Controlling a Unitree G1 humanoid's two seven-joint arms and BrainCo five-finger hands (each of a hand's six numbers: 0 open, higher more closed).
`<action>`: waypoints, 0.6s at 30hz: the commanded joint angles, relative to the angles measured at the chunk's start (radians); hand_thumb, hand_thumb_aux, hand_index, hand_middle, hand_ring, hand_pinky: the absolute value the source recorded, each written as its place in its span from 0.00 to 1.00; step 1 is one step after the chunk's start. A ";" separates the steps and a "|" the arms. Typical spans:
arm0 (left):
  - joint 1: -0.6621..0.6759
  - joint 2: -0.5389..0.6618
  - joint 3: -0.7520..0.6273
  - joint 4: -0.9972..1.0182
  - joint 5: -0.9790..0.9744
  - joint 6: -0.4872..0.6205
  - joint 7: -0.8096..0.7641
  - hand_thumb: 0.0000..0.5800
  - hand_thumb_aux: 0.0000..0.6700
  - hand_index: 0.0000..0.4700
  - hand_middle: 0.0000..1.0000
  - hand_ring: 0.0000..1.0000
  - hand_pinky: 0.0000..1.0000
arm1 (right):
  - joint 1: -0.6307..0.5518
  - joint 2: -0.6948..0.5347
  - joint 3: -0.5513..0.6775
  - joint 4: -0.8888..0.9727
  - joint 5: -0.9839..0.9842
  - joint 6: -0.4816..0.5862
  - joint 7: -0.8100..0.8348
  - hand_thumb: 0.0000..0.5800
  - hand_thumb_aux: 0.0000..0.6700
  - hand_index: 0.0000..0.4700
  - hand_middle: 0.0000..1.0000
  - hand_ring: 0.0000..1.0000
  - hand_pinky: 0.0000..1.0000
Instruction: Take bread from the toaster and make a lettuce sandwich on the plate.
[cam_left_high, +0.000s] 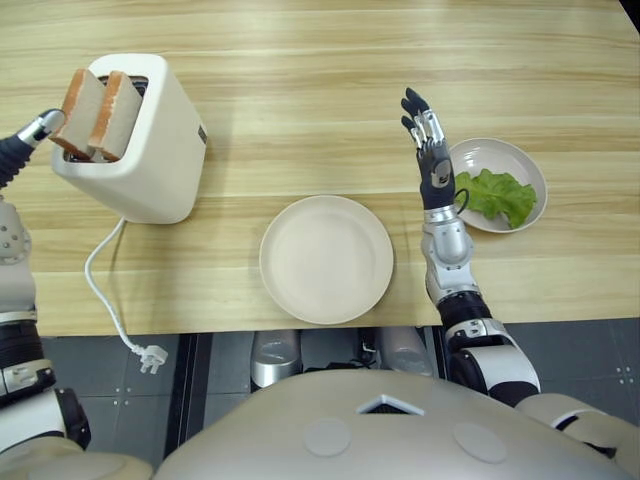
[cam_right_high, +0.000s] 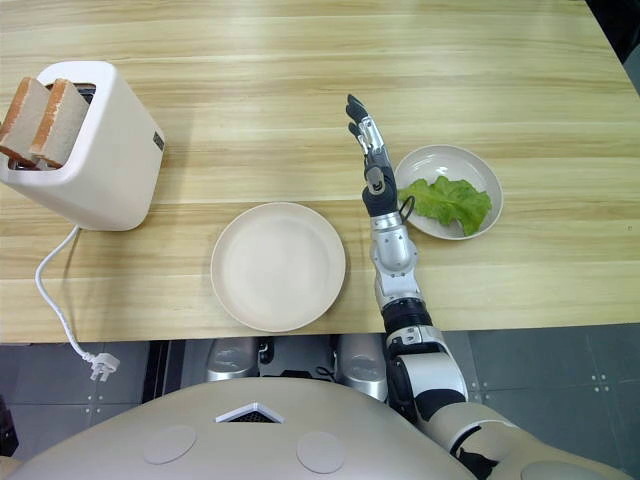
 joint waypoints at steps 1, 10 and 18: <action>-0.009 0.006 -0.061 0.047 -0.007 -0.003 -0.007 0.00 0.00 0.00 0.00 0.00 0.00 | -0.009 -0.003 0.004 0.027 -0.010 -0.002 -0.002 0.00 0.00 0.00 0.00 0.00 0.00; -0.029 0.011 -0.097 0.139 -0.050 0.017 -0.014 0.00 0.00 0.00 0.00 0.00 0.00 | -0.017 -0.010 -0.001 0.047 -0.013 -0.011 -0.006 0.00 0.00 0.00 0.00 0.00 0.00; -0.055 0.021 -0.128 0.189 -0.061 0.010 0.012 0.28 0.15 0.15 0.00 0.00 0.00 | -0.018 -0.011 0.001 0.052 -0.021 -0.016 -0.011 0.00 0.00 0.00 0.00 0.00 0.00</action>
